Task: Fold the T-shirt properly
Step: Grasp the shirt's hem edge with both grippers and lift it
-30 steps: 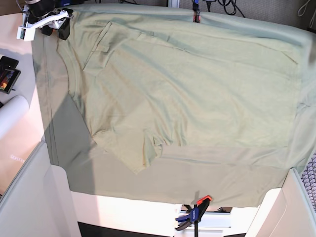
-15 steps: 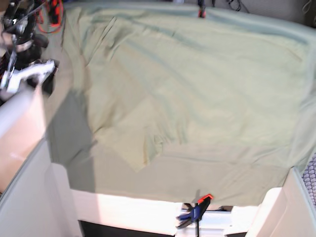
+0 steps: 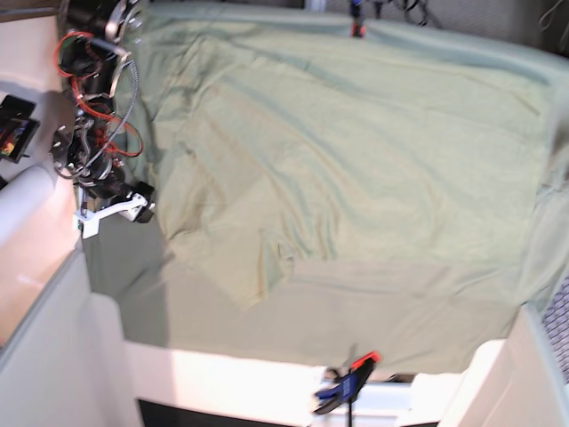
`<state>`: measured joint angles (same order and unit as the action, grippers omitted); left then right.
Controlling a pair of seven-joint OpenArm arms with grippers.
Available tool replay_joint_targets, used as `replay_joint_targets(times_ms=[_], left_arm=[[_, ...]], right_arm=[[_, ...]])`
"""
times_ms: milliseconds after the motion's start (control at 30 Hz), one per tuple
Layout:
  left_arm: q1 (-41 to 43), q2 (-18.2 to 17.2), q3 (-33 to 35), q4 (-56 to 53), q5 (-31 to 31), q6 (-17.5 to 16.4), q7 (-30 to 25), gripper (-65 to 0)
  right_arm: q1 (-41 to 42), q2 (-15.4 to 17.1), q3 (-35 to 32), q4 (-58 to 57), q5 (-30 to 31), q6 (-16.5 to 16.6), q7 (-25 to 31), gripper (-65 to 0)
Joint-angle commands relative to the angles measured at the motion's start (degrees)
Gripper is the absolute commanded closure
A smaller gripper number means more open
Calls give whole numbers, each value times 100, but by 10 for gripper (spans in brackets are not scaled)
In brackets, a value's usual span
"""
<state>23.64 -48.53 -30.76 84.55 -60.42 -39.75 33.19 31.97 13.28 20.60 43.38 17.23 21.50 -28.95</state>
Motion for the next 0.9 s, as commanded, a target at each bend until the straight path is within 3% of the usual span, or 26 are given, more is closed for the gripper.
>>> replay_joint_targets(times_ms=[0, 167, 433, 700, 867], left_arm=[[-120, -144, -55, 42, -66, -25, -136, -322], [-673, -131, 391, -304, 695, 37, -774, -334], [-2922, -11, 2059, -1875, 1471, 813, -1255, -335], [-5198, 684, 3501, -4562, 2505, 1193, -1722, -335], [-5829, 1091, 3923, -5694, 2682, 1217, -2083, -335]], right_arm=[[173, -17, -83, 76, 33, 85, 0, -358], [164, -302, -310, 133, 31, 81, -42, -358], [114, -514, -348, 164, -79, 81, -63, -358], [-39, -407, -348, 164, -76, 81, -33, -357], [-39, -409, -348, 166, -72, 81, -35, -357]])
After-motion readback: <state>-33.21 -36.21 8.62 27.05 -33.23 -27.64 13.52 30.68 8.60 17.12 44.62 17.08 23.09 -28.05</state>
